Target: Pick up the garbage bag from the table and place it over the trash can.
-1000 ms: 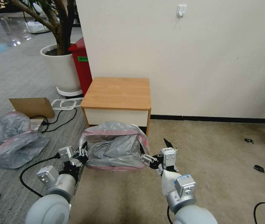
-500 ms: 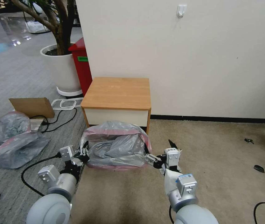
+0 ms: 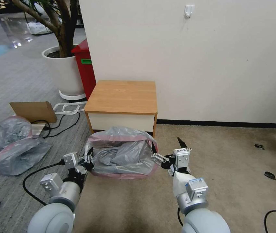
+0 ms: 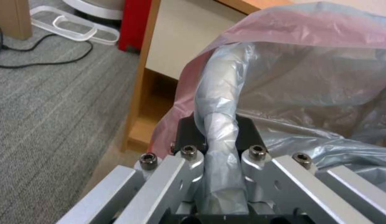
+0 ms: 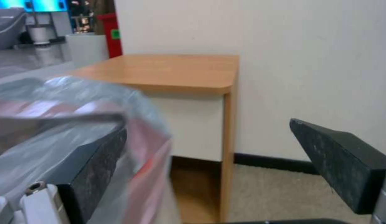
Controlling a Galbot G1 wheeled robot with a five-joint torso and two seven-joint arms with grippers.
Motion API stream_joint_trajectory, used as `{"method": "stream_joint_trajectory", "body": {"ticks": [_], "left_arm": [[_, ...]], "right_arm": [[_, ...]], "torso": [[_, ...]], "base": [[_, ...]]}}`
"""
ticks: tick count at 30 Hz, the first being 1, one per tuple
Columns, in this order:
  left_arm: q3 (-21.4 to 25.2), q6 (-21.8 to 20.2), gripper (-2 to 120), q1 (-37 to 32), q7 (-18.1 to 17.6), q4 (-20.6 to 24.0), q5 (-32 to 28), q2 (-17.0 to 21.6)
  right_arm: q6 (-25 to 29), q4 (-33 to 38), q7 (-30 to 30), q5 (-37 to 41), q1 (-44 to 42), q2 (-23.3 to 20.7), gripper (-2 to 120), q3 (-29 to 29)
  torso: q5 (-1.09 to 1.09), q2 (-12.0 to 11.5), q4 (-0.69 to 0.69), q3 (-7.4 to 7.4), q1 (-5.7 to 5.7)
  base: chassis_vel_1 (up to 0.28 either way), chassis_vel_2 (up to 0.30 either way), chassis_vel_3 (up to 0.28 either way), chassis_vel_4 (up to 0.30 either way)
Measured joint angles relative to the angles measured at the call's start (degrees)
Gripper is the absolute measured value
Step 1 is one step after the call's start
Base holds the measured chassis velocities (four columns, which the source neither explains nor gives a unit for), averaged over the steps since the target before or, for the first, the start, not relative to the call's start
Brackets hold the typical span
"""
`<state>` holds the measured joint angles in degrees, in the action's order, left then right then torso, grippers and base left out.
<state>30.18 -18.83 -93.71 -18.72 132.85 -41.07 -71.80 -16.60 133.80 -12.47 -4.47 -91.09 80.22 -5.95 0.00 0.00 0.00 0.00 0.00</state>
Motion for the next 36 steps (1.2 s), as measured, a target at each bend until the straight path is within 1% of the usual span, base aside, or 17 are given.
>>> {"method": "stream_joint_trajectory", "body": {"ticks": [7, 12, 20, 31, 36], "left_arm": [[0.2, 0.0, 7, 0.3, 0.0, -0.2, 0.0, 0.1], [0.4, 0.1, 7, 0.4, -0.1, -0.3, 0.0, 0.0], [0.4, 0.2, 7, 0.4, -0.1, -0.2, -0.1, -0.1], [0.3, 0.2, 7, 0.4, -0.1, 0.0, -0.1, 0.0], [0.3, 0.2, 7, 0.3, -0.1, 0.0, -0.1, -0.1]], "right_arm": [[-0.3, 0.3, -0.2, -1.7, -1.8, -0.5, 100, 1.4], [-1.6, 0.3, -1.8, -3.0, -2.3, -0.8, 100, 1.2], [-1.9, 0.4, -3.0, -3.1, -2.6, -0.6, 100, 0.2], [-1.4, 0.1, -3.3, -3.1, -1.8, -0.1, 100, -0.5], [-0.1, -0.4, -3.0, -3.3, -1.5, 0.0, 100, 0.0]], "torso": [[0.00, 0.0, 0.00, 0.00, 0.00], [0.00, 0.0, 0.00, 0.00, 0.00], [0.00, 0.0, 0.00, 0.00, 0.00], [0.00, 0.0, 0.00, 0.00, 0.00], [0.00, 0.0, 0.00, 0.00, 0.00]], "base": [[0.000, 0.000, 0.000, 0.000], [0.000, 0.000, 0.000, 0.000], [0.000, 0.000, 0.000, 0.000], [0.000, 0.000, 0.000, 0.000], [0.000, 0.000, 0.000, 0.000]]}}
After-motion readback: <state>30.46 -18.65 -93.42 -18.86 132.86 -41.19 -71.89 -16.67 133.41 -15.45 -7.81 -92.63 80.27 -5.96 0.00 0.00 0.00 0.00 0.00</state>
